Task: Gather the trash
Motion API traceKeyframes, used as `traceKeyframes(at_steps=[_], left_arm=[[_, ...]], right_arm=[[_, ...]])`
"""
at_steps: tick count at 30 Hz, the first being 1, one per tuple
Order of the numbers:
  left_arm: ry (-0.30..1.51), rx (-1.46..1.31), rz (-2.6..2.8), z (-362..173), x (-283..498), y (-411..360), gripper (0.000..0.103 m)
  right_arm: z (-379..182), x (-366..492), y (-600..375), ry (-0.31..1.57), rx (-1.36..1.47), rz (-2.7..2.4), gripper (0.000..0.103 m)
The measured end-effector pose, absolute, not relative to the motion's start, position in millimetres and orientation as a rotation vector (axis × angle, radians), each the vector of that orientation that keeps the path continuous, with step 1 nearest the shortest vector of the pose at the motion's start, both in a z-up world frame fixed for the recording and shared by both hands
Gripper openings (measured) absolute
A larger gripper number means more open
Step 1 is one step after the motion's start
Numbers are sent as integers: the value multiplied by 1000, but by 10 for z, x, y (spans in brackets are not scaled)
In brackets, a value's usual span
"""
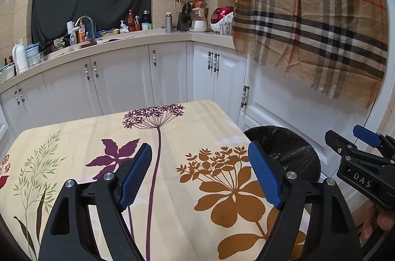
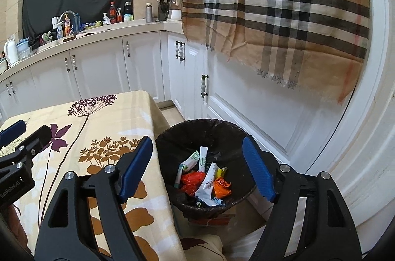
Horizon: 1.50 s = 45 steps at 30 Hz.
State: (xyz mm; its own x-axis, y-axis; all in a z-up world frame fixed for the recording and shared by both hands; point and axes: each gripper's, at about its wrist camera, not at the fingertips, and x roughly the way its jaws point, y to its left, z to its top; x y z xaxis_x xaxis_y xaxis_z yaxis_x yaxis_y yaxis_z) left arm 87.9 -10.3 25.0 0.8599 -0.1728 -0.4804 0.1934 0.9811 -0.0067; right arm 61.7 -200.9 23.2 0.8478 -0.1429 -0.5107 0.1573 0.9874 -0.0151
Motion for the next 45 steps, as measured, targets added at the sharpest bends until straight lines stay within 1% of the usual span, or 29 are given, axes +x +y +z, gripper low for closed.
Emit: traceKeyframes(at_steps=[45], left_arm=[[490,36,-196,270,811,-81,78]], right_arm=[[262,558,-1984,529,22,-160,74]])
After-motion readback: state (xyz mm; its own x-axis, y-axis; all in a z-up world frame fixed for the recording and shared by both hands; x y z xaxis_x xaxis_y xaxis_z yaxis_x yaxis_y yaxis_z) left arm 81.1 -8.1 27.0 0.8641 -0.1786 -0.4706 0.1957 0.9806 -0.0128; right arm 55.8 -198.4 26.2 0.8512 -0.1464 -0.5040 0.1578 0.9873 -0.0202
